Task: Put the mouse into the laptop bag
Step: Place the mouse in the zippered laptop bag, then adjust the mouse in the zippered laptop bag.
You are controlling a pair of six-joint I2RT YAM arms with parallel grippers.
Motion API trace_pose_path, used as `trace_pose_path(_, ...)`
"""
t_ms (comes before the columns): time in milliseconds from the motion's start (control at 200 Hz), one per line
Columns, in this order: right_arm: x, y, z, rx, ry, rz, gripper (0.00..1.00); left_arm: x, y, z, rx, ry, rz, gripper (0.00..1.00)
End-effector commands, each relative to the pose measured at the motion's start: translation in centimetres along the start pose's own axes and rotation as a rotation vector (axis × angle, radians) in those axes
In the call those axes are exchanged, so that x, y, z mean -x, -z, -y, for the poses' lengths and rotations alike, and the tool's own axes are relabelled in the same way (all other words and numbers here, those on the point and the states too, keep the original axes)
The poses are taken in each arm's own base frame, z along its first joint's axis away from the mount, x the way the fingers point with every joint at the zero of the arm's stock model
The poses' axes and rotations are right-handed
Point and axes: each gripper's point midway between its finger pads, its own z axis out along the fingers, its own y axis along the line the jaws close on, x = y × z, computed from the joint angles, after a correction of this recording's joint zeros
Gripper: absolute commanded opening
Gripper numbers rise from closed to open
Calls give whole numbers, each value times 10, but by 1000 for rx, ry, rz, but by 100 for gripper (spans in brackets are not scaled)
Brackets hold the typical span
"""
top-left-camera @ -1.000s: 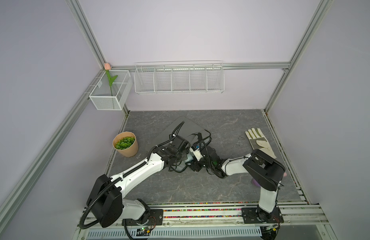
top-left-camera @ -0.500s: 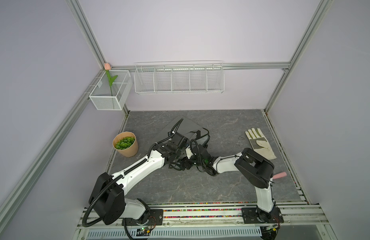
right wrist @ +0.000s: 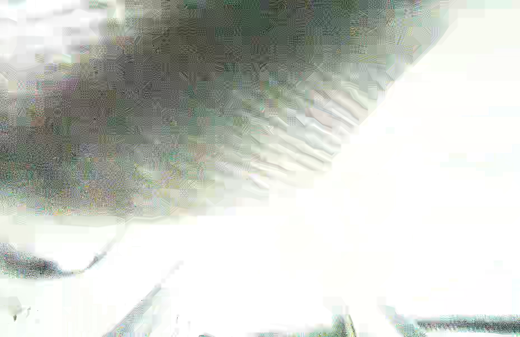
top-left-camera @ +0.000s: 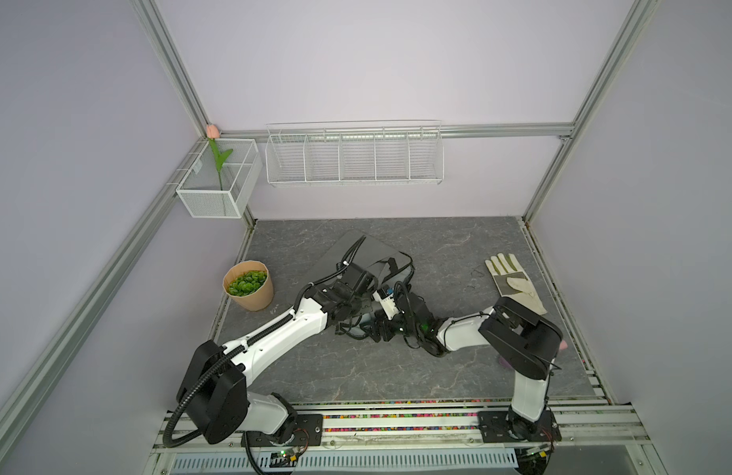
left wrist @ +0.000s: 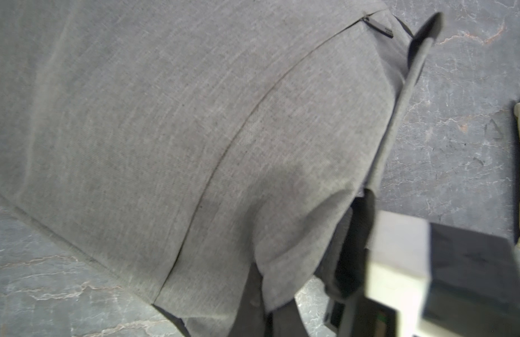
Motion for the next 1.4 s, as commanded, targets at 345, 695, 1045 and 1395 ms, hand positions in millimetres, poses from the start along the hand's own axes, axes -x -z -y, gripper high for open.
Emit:
trace_pose_path(345,21,21,27,20,-404,46,7,12,19,12,-67,25,44,0)
trace_pose_path(695,7,-9,17,15,-451,-75,7,5,10,11,-61,27,20,0)
trace_pose_path(1045,18,-50,-35,172,-446,-77,7,3,3,14,-57,24,-5,0)
trace_pose_path(1395,8,1,11,8,-436,-29,7,3,5,10,-47,16,-2,0)
